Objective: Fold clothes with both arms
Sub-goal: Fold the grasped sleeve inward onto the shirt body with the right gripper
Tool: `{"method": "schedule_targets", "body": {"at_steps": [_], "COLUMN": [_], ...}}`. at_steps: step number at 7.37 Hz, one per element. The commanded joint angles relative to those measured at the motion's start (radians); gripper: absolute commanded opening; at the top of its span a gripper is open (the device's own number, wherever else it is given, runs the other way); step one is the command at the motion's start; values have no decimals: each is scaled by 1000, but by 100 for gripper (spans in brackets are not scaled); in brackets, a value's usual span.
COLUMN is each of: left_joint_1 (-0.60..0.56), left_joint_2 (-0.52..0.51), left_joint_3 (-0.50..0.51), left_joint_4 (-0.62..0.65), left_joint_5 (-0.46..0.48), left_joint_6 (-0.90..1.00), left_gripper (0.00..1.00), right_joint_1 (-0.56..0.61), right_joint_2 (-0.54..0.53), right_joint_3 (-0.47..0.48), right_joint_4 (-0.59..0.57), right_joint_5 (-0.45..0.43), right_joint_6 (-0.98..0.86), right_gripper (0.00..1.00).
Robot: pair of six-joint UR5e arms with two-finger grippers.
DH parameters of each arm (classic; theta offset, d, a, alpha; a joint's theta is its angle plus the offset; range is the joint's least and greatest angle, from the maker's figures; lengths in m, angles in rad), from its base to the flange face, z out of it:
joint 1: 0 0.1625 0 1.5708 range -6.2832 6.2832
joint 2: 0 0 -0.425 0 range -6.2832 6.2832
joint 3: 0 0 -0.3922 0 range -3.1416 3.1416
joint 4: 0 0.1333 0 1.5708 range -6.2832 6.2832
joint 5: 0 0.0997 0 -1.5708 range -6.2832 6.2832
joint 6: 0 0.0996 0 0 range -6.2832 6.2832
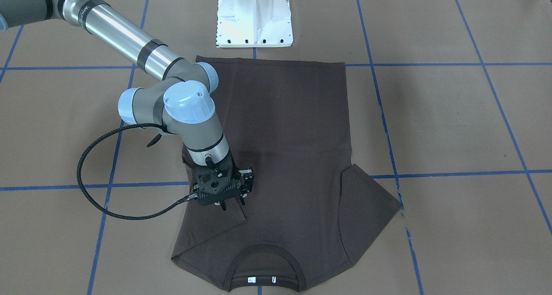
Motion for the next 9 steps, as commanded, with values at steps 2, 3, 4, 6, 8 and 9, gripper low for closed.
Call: {"method": "schedule_targets", "body": {"at_steps": [2,3,4,6,8,9], "left_joint_1": [145,226,308,479,633,708], "left_joint_2": [-123,-161,-168,-224,-295,-313], "left_joint_3": [11,11,14,77,128,139], "left_joint_4": [-55,-97,-170,-340,-349,-352], "left_joint_5": [21,79,110,263,441,536], "left_joint_6": [-337,-471,-633,-992,-1147,-1194], "left_gripper": [100,100,100,100,100,100], "right_joint_1": [64,98,121,165,175,176], "right_joint_2": [-19,-86,-179,-232,-253,-260], "right_joint_3": [102,219,337,421,428,436], "right_joint_4": [-264,-360,-410,-497,-508,-508], "right_joint_5": [215,279,312,352,360,358], "right_joint_6": [39,30,28,14,14,13], "right_gripper": [100,100,100,100,100,100]}}
